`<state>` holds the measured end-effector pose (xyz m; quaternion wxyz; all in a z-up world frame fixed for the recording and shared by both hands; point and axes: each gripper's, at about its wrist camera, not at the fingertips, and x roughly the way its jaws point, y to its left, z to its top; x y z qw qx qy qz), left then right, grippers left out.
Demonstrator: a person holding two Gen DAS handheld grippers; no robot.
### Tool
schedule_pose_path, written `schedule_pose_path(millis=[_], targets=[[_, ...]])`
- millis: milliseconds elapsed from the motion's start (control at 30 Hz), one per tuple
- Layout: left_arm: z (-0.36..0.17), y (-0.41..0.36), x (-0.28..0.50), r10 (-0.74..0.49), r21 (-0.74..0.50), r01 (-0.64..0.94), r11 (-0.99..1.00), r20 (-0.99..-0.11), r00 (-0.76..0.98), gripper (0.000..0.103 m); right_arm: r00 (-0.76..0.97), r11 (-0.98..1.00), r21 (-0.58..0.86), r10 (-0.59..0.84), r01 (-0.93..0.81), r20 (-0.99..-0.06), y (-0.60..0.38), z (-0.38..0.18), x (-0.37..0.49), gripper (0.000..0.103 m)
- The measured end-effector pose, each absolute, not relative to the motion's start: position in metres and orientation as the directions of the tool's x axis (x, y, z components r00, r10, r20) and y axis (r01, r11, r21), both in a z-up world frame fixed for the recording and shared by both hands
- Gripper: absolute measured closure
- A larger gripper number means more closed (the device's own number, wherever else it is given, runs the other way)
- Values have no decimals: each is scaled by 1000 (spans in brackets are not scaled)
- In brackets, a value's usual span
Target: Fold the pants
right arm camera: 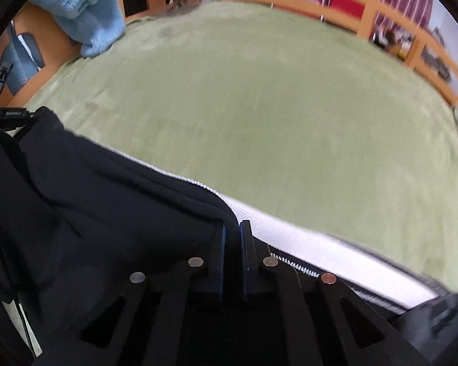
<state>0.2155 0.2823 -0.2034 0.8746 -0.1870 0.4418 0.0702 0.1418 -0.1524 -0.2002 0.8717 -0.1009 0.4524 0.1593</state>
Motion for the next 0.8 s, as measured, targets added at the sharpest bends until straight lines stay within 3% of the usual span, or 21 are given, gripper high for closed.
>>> schedule_pose_path(millis=[133, 267, 333, 367, 433, 467, 633, 800], targets=[[-184, 295, 211, -54, -324, -294, 899, -748, 661, 92, 519, 944, 59, 229, -324, -824, -164, -194, 161, 94], [-212, 291, 230, -11, -274, -347, 897, -798, 603, 92, 414, 957, 67, 184, -283, -891, -152, -233, 188, 87], [-222, 286, 238, 44, -199, -386, 901, -843, 536, 83, 422, 957, 76, 193, -280, -886, -153, -226, 186, 81], [-220, 286, 236, 55, -190, -394, 899, -845, 532, 78, 431, 957, 70, 191, -282, -882, -155, -216, 180, 72], [-209, 284, 226, 59, -196, -396, 897, -835, 547, 47, 476, 960, 57, 187, -274, -859, -165, -197, 164, 51], [-201, 280, 218, 61, -194, -388, 901, -828, 557, 41, 514, 962, 57, 193, -268, -836, -174, -184, 150, 43], [-166, 238, 163, -8, -194, -241, 951, -794, 607, 38, 560, 971, 86, 200, -224, -804, -218, -158, 85, 41], [-143, 179, 95, -201, -300, -55, 952, -752, 628, 38, 565, 985, 132, 170, -108, -808, -271, -161, 32, 41]])
